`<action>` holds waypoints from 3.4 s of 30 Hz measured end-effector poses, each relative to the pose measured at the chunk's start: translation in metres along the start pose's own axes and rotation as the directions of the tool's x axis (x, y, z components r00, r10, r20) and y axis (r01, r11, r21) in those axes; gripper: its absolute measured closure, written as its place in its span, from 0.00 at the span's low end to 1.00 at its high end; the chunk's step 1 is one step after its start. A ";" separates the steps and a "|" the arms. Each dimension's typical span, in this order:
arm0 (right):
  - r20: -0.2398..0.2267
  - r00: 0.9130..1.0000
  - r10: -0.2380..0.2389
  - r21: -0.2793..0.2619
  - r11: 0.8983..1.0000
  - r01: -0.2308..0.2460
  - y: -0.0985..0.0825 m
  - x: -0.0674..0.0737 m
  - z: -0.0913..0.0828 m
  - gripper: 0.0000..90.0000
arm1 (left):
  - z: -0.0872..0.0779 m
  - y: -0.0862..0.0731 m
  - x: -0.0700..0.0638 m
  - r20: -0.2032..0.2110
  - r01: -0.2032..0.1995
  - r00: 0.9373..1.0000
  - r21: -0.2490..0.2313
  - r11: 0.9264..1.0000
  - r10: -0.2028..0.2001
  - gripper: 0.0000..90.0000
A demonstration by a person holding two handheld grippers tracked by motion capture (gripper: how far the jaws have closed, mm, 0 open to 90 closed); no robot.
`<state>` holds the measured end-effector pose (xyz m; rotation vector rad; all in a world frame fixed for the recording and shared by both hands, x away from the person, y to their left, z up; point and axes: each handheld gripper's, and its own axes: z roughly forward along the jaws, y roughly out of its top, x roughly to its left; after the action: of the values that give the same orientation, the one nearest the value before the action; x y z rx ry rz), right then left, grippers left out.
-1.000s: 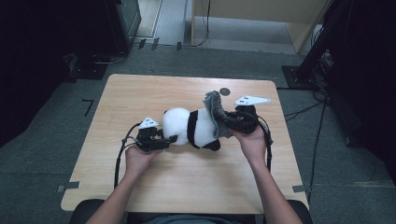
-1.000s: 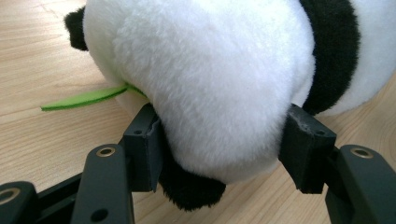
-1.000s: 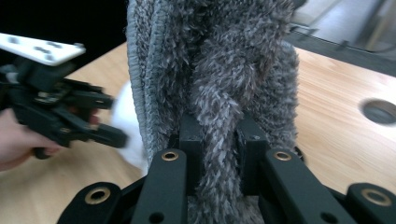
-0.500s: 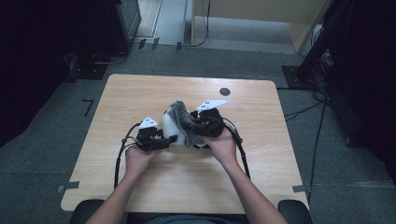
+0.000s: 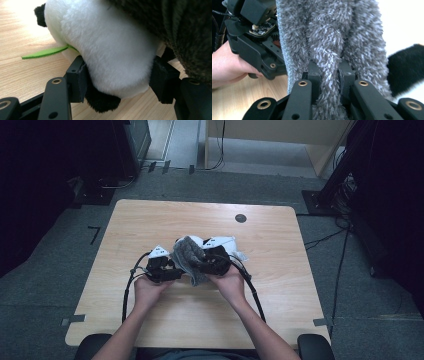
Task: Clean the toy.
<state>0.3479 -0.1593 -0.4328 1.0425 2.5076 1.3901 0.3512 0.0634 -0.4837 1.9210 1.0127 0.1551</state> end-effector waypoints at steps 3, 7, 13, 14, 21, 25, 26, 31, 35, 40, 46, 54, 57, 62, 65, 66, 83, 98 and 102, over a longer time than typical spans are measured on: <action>0.000 1.000 -0.001 0.009 1.000 0.001 -0.005 -0.003 -0.003 0.86 | 0.000 0.000 0.000 0.001 0.003 1.000 0.000 1.000 -0.003 0.43; 0.009 1.000 -0.018 0.028 0.999 0.017 -0.013 -0.005 -0.009 0.86 | 0.000 0.000 0.000 0.000 0.002 1.000 0.001 1.000 -0.002 0.44; 0.011 0.999 -0.032 0.047 0.998 0.032 -0.023 -0.008 -0.018 0.86 | 0.000 0.000 0.000 0.002 0.005 1.000 0.000 1.000 -0.005 0.44; 0.009 0.999 -0.032 0.050 0.998 0.031 -0.025 -0.009 -0.021 0.86 | 0.000 0.000 0.000 0.002 0.005 1.000 0.000 1.000 -0.005 0.45; 0.005 1.000 -0.017 0.066 0.998 0.017 -0.038 -0.014 -0.038 0.86 | 0.000 0.001 0.000 0.003 -0.003 1.000 -0.003 1.000 0.003 0.47; 0.014 1.000 -0.019 0.074 0.997 0.018 -0.044 -0.017 -0.048 0.86 | 0.000 0.001 0.000 0.005 -0.006 1.000 -0.003 1.000 0.006 0.48; 0.020 1.000 -0.024 0.075 0.997 0.022 -0.045 -0.017 -0.051 0.86 | 0.000 0.001 0.000 0.005 -0.007 1.000 -0.003 1.000 0.007 0.48; 0.047 0.998 -0.030 0.073 0.997 0.026 -0.054 -0.022 -0.066 0.86 | 0.000 0.001 0.000 0.007 -0.008 1.000 -0.002 1.000 0.008 0.49; 0.072 0.997 -0.025 0.075 0.997 0.019 -0.061 -0.027 -0.078 0.86 | 0.000 0.001 -0.001 0.007 -0.009 1.000 -0.001 1.000 0.009 0.49; 0.115 0.993 -0.014 0.074 0.997 0.005 -0.067 -0.034 -0.093 0.86 | 0.000 0.001 0.000 0.008 -0.009 1.000 -0.001 1.000 0.009 0.49; 0.124 0.992 0.005 0.065 0.998 -0.013 -0.070 -0.038 -0.099 0.86 | -0.001 0.001 0.000 0.009 -0.007 1.000 0.000 1.000 0.007 0.49; 0.074 0.997 -0.020 0.024 1.000 0.019 -0.054 -0.021 -0.097 0.86 | -0.001 0.001 0.001 0.009 -0.005 1.000 0.000 1.000 0.005 0.49; 0.057 0.998 -0.032 -0.001 0.999 0.032 -0.042 -0.015 -0.092 0.86 | -0.001 0.001 0.000 0.007 -0.004 1.000 0.000 1.000 0.004 0.49; 0.039 0.997 -0.060 -0.027 0.998 0.061 -0.020 -0.004 -0.075 0.86 | -0.001 0.001 -0.001 0.007 -0.002 1.000 -0.003 1.000 0.002 0.49; 0.031 0.997 -0.073 -0.034 0.997 0.074 -0.006 0.001 -0.061 0.86 | -0.001 0.002 -0.001 0.006 -0.008 1.000 0.001 1.000 0.008 0.49; 0.031 0.997 -0.075 -0.032 0.997 0.076 -0.002 0.002 -0.055 0.86 | -0.001 0.002 -0.001 0.006 -0.008 1.000 0.002 1.000 0.008 0.49; 0.040 0.996 -0.079 0.022 0.997 0.079 0.004 -0.002 -0.003 0.86 | -0.001 0.001 -0.002 0.003 -0.007 1.000 0.005 1.000 0.007 0.49; 0.025 0.997 -0.073 0.027 0.997 0.072 -0.018 -0.012 -0.015 0.87 | -0.001 0.001 0.000 0.038 0.014 0.999 0.004 1.000 -0.014 0.49; 0.022 0.997 -0.069 0.035 0.997 0.068 -0.024 -0.014 -0.020 0.87 | -0.002 0.001 0.001 0.050 0.018 0.999 0.005 1.000 -0.018 0.50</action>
<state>0.3388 -0.1907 -0.4429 0.9627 2.5344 1.3140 0.3517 0.0650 -0.4819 1.9096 0.9979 0.0941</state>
